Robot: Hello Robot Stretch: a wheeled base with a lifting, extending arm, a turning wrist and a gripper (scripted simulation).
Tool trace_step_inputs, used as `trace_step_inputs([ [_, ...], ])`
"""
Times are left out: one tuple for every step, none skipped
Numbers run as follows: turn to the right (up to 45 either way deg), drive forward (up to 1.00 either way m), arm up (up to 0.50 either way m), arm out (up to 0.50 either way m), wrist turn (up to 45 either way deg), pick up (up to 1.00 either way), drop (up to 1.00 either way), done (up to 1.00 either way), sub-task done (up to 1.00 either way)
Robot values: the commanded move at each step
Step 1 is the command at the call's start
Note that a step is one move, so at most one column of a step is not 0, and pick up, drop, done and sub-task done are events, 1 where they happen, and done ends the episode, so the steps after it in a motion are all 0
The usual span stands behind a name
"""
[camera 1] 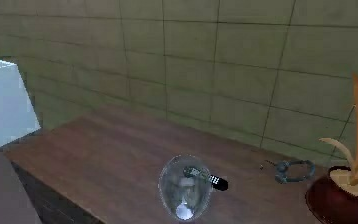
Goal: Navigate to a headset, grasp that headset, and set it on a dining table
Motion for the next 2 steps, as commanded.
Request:
trace_step_inputs([
  [-45.0,0.00,0.00,0.00,0.0,0.00,0.00,0.00,0.00],
  [-15.0,0.00,0.00,0.00,0.0,0.00,0.00,0.00,0.00],
])
